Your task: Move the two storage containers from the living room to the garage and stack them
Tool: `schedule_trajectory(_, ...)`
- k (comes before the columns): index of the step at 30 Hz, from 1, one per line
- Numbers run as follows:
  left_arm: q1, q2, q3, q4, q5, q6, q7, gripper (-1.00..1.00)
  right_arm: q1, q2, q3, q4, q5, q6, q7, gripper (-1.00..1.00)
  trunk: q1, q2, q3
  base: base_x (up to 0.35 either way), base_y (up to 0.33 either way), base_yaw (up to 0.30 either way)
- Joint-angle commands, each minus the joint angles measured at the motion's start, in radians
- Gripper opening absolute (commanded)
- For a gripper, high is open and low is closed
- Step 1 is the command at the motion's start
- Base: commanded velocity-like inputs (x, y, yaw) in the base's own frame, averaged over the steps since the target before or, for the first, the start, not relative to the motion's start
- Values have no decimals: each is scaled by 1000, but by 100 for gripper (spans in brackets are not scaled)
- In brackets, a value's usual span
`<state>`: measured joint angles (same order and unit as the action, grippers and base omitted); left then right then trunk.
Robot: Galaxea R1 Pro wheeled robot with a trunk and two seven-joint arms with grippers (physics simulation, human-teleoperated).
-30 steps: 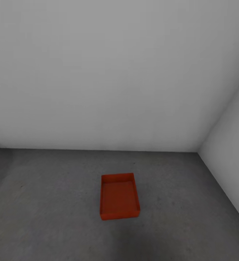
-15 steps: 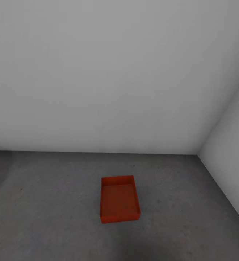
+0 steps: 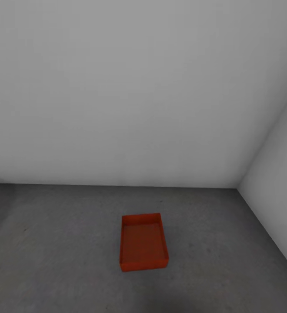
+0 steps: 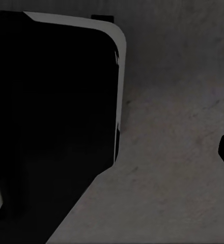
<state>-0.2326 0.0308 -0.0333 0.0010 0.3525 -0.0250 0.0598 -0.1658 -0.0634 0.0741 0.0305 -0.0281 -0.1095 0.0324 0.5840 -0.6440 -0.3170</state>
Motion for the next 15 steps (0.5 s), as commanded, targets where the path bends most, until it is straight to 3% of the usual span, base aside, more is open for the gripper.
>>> schedule_trajectory(1,-1,0,-4,0,5,-2,1,100,-1,0,7,3,-3,-6,3,100,0,-1,0,0,0,0)
schedule_trajectory(15,-1,1,-9,0,-7,7,-105,100,-1,-1,7,2,-1,-7,3,100,0,-1,22,0,0,0)
